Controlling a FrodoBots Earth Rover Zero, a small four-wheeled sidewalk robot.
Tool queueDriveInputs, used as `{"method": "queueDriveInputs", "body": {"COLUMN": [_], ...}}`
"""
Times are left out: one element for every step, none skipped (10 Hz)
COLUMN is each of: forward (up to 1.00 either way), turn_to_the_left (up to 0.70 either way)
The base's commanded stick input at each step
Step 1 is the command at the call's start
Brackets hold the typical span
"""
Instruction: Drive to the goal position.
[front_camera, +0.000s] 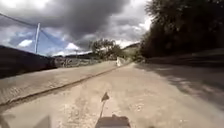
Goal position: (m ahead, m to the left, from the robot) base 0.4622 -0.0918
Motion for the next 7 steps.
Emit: {"method": "queueDriveInputs", "body": {"forward": [0.85, 0.85, 0.85, 0.85, 0.85, 0.85, 0.85], "turn_to_the_left": [-0.2, 0.0, 0.0, 0.0, 0.0, 0.0, 0.0]}}
